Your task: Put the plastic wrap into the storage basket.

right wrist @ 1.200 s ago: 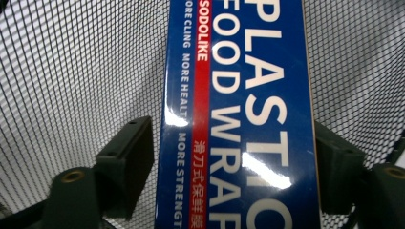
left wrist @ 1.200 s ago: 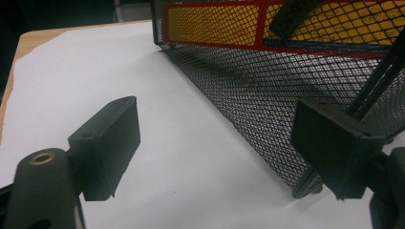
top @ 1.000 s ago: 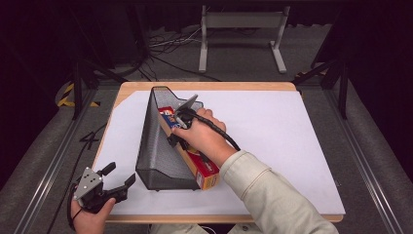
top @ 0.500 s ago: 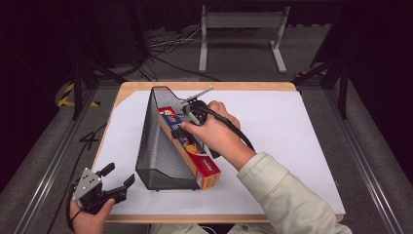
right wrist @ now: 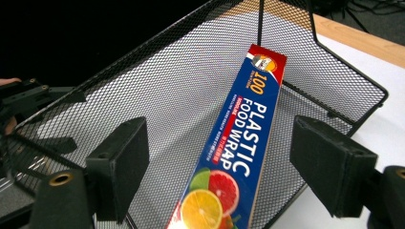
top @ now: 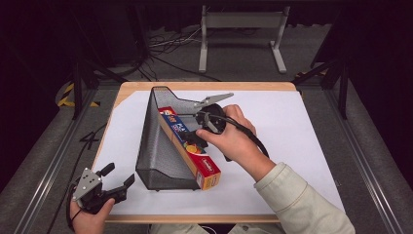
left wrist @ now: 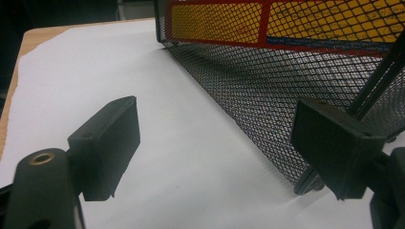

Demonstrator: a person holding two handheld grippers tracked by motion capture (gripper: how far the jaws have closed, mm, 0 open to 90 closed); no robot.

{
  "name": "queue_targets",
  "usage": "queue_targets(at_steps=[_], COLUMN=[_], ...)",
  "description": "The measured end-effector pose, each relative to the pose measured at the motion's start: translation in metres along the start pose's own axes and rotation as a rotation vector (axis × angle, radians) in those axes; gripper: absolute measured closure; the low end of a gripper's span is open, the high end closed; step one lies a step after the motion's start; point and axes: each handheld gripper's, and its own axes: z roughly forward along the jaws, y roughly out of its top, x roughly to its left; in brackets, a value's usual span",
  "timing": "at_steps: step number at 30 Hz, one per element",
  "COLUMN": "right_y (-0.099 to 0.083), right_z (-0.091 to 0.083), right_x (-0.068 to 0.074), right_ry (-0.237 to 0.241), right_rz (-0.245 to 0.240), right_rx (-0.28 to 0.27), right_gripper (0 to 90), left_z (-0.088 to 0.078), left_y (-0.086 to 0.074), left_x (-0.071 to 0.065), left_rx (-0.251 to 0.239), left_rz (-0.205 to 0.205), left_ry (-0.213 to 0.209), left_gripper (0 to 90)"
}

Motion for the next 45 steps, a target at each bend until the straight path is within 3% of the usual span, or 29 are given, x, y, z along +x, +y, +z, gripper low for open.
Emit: queue_targets(at_steps=[11,19,23,29,33,34,35,36,37,39,42,45], right_y=[-0.025,-0.048,-0.06,-0.097,-0.119,-0.137,-0.137,-0.146,-0.167,-0.173,-0.205,-0.219], right_z=[-0.042,-0.078,-0.092,-0.118,-0.122,-0.124,-0.124,-0.125,-0.127,-0.127,-0.127,-0.125], right_x=[-0.021,-0.04,-0.05,-0.076,-0.088,-0.098,-0.098,-0.103,-0.114,-0.117,-0.13,-0.134], right_ry=[0.045,0.03,0.018,-0.015,-0.023,-0.041,-0.041,-0.044,-0.059,-0.064,-0.092,-0.11], right_rz=[-0.034,-0.081,-0.082,-0.082,-0.079,-0.072,-0.072,-0.063,-0.026,-0.013,0.031,0.055], right_rx=[-0.036,-0.069,-0.094,-0.141,-0.168,-0.172,-0.172,-0.175,-0.18,-0.179,-0.186,-0.206], right_gripper=[22.0,22.0,22.0,22.0,22.0,22.0,22.0,22.0,22.0,22.0,22.0,22.1], left_z=[0.0,-0.001,-0.001,-0.001,0.0,0.0,0.0,0.0,0.001,0.001,0.0,0.0], left_y=[0.0,0.0,0.0,0.0,0.0,0.0,0.0,0.0,0.0,0.0,0.0,0.0], left_x=[-0.001,-0.002,-0.002,-0.003,-0.004,-0.004,-0.004,-0.004,-0.004,-0.004,-0.005,-0.005], left_rx=[0.002,0.006,0.005,0.007,0.011,0.011,0.011,0.012,0.013,0.014,0.015,0.016], left_rz=[0.004,0.006,0.006,0.015,0.017,0.014,0.014,0.016,0.016,0.015,0.015,0.015], left_ry=[0.005,0.006,0.007,0.004,0.006,0.007,0.007,0.007,0.007,0.006,0.006,0.004], left_gripper=[17.8,17.8,17.7,17.6,17.6,17.6,17.6,17.6,17.6,17.6,17.6,17.5])
